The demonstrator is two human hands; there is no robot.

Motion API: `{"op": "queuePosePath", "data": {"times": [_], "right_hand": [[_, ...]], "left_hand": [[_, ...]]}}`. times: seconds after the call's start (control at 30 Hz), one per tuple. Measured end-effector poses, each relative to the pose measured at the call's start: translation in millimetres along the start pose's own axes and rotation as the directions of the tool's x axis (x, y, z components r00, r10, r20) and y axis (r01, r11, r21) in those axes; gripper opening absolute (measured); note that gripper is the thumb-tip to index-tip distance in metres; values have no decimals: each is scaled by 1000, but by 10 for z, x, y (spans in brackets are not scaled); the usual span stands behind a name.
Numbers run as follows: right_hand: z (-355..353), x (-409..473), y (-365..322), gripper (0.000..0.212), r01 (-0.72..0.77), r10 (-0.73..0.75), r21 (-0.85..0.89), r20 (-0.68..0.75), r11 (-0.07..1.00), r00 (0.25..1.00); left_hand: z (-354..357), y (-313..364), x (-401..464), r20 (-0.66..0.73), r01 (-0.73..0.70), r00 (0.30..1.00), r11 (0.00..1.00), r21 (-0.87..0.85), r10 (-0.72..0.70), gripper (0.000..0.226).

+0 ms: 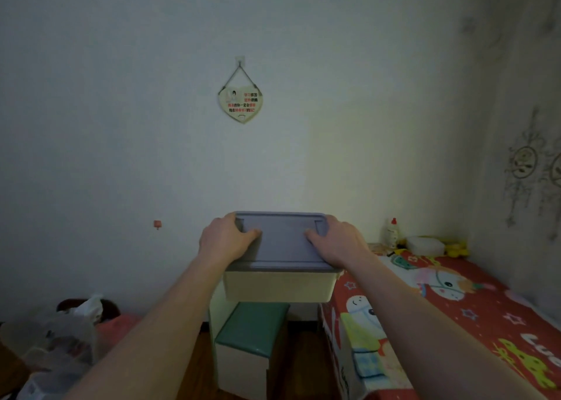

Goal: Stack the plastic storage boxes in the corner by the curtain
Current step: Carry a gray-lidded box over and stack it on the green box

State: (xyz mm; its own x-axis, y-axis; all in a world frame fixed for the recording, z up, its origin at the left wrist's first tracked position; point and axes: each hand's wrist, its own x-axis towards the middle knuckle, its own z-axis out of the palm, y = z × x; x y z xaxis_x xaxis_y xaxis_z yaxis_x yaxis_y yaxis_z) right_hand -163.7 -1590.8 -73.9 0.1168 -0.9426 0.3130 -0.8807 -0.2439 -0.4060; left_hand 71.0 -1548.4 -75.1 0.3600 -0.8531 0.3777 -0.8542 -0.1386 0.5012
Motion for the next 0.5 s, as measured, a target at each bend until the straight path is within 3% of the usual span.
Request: {"op": "queuePosePath", "data": {"times": [0.5], "right_hand": [[-678,-574,561,69,-284,260,-113,-189,952,947]], "left_hand": [[369,834,-69,136,-254,952,955,-151,274,74]]}}
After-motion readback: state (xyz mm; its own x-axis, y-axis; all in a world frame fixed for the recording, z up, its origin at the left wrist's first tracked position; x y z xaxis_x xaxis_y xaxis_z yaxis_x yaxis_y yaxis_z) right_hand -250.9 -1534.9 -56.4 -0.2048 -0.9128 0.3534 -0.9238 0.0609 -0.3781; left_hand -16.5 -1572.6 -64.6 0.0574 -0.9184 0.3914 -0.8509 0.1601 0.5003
